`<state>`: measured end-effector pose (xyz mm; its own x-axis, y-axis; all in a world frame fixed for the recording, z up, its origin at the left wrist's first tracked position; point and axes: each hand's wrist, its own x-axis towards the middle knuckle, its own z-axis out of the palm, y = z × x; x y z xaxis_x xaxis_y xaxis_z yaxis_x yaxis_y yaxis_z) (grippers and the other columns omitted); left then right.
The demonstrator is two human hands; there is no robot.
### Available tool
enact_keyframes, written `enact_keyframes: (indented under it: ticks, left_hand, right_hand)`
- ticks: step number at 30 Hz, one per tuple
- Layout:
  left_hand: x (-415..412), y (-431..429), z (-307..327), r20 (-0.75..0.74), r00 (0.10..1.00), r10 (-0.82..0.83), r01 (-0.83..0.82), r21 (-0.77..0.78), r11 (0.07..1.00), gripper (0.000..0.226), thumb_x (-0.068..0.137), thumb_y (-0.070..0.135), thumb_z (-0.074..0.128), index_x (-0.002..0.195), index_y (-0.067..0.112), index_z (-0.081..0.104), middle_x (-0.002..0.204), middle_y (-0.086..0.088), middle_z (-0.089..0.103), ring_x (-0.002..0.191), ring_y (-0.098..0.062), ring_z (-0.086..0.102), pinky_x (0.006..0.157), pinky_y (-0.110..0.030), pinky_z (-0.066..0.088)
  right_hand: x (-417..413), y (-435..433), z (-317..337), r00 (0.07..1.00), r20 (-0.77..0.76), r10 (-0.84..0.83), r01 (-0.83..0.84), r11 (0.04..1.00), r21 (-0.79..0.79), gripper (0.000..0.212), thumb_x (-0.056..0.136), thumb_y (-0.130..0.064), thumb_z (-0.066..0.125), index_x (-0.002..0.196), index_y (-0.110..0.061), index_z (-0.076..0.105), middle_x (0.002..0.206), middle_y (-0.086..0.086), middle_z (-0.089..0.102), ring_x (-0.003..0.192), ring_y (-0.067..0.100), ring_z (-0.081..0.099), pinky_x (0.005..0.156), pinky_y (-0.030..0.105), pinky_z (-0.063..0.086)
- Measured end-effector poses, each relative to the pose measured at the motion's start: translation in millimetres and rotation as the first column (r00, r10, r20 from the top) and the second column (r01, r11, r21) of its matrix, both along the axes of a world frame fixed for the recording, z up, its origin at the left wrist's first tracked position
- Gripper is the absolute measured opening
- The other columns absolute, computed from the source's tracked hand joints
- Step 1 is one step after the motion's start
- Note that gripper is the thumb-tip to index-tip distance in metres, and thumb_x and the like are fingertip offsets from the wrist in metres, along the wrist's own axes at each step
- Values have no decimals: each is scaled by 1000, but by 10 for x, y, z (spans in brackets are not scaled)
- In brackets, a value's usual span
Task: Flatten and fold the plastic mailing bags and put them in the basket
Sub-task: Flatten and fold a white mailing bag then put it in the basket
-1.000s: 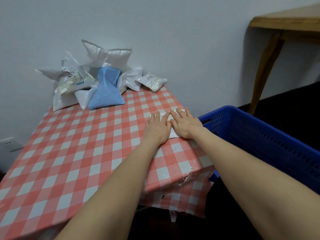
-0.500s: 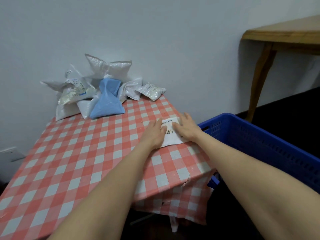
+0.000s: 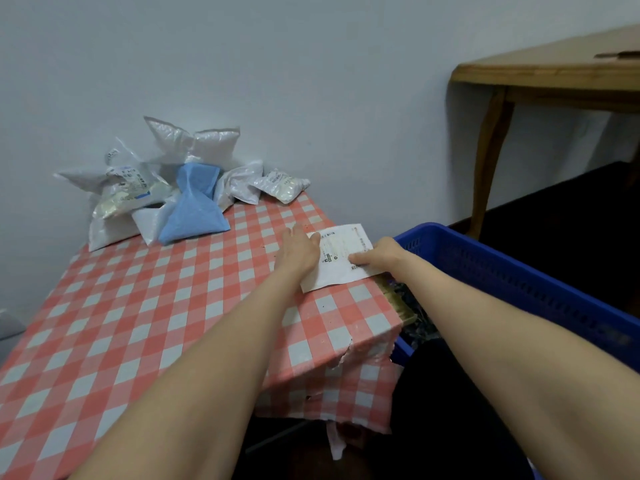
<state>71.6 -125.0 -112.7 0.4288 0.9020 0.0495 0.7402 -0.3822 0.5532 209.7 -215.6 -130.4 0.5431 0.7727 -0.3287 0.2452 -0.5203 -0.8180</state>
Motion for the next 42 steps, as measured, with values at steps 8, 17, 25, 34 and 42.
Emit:
enact_keyframes:
  ticks: [8,17,25,34,42]
  left_hand:
    - [396,2,160,251,968,-29,47,-65,997,69,85,37,66,139,9,34,136,-6,49,121,-27,51,99,-39,44]
    - [1088,-221,94,478,872,102,108,-391,914,19,82,2,71,89,6,54,96,-15,65,84,-32,67,76,-45,58]
    - [1722,-467,-288,432,892,134,69,-423,903,24,80,11,72,100,7,60,107,-13,68,93,-31,67,82,-45,57]
    - [2182,-904,-796,269,945,184,-18,-521,854,21,91,7,48,109,3,60,115,-14,60,97,-25,57,83,-33,49]
    - [2436,-1179,-1381,-48,997,-53,24,-472,881,33,91,5,47,122,-2,56,123,-17,58,110,-34,58,95,-41,50]
  right_hand:
    - [409,-252,109,920,-331,-211,304,916,261,29,93,-4,59,122,-6,61,115,13,67,103,29,67,90,44,54]
    - [951,-613,-146,757,-506,-413,599,748,286,20,87,-3,68,106,-4,67,105,14,71,82,25,70,76,38,59]
    - [1195,-971,-391,567,-692,-448,682,726,89,26,89,-27,69,109,-13,59,86,3,66,71,15,62,52,27,49]
    - [1475,-1263,-1011,510,-615,-601,681,719,-138,15,93,-2,58,82,-11,56,66,-2,49,49,9,37,28,14,26]
    - [1783,-1481,-1714,235,-589,-773,784,509,-356,16,89,8,54,74,4,51,65,13,61,39,19,57,41,20,46]
